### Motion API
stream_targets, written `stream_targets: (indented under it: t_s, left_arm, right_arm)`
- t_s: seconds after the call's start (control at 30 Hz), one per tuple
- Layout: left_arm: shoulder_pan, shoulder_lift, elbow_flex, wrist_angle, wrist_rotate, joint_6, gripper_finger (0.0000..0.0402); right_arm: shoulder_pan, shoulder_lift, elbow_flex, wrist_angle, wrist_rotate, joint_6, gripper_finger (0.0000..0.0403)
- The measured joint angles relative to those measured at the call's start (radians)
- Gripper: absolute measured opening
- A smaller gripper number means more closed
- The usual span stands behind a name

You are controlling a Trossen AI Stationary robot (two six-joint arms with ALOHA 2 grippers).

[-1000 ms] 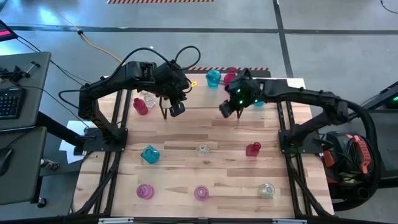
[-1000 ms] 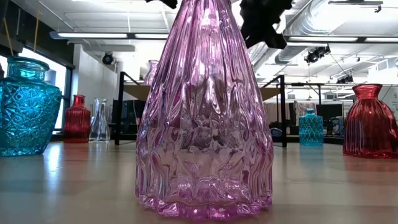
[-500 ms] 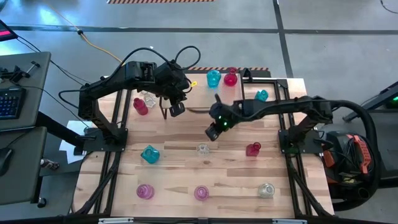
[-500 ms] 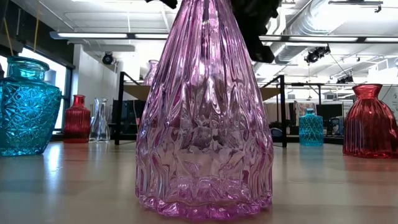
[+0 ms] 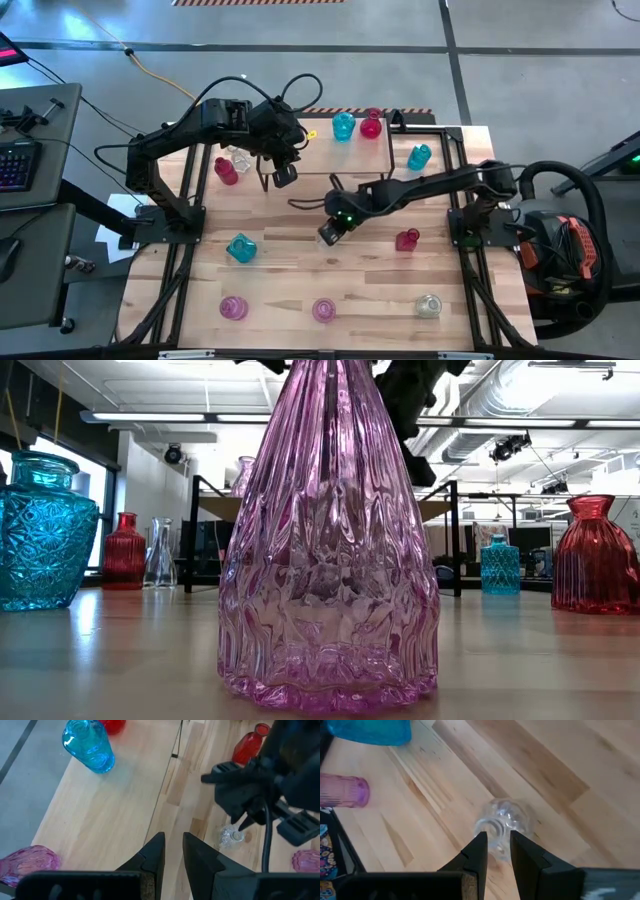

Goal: Sort vases onto shelf
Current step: Put the middle transparent vase on the shelf

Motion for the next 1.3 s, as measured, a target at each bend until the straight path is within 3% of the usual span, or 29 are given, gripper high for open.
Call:
stream_targets:
  t_s: [0.93, 1.3]
  left_arm:
    - [0.000, 0.000, 0.000, 0.000, 0.000, 0.000, 0.0058]
    - [0.000, 0.000, 0.000, 0.001, 0.000, 0.000, 0.0058]
  right_arm:
    - [0.017, 0.085, 0.000, 0.039, -0.018, 0.037, 0.0049]
    - [0.017, 0.104, 0.005, 0.046, -0.012, 0.050, 0.0004]
